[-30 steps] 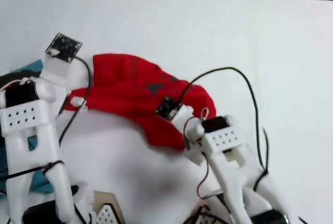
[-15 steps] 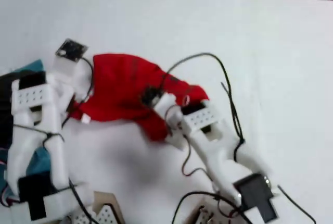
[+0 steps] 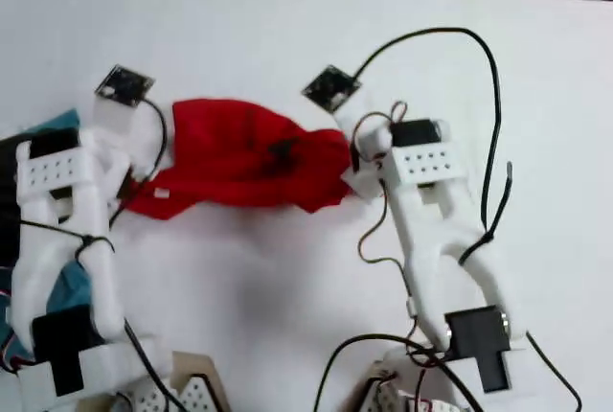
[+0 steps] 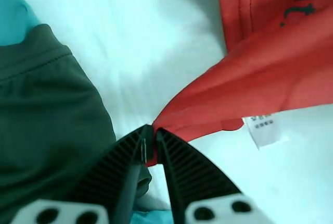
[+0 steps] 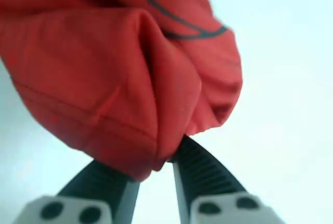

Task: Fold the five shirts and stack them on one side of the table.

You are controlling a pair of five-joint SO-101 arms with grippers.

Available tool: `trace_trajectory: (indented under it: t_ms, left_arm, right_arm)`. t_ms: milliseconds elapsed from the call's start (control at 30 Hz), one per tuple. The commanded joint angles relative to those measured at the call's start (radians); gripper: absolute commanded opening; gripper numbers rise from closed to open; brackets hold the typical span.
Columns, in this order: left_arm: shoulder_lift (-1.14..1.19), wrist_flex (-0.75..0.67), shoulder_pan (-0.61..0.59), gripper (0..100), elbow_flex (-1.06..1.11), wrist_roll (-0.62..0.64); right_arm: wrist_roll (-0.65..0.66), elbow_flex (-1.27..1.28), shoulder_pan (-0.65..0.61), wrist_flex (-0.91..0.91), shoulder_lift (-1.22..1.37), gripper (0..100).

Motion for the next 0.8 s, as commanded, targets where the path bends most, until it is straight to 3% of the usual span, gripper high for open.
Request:
trace_trajectory:
  t_ms: [0, 167, 333, 767]
  left_arm:
    - [0.0, 0.006, -0.003, 2, -0.041, 0.003]
    - [0.0, 0.008, -0.003, 2, -0.041, 0.002]
    - [0.0, 0.008, -0.005, 2, -0.041, 0.0]
    - [0.0, 0.005, -0.005, 2, -0.041, -0.002]
  right_arm:
    - [-0.04, -0.034, -0.005, 0.01, -0.002, 13.0]
    - [-0.058, -0.011, -0.097, 0.061, -0.005, 32.9]
    - [-0.058, 0.106, -0.199, 0.087, -0.01, 33.3]
    - [-0.058, 0.473, -0.197, -0.133, -0.012, 33.3]
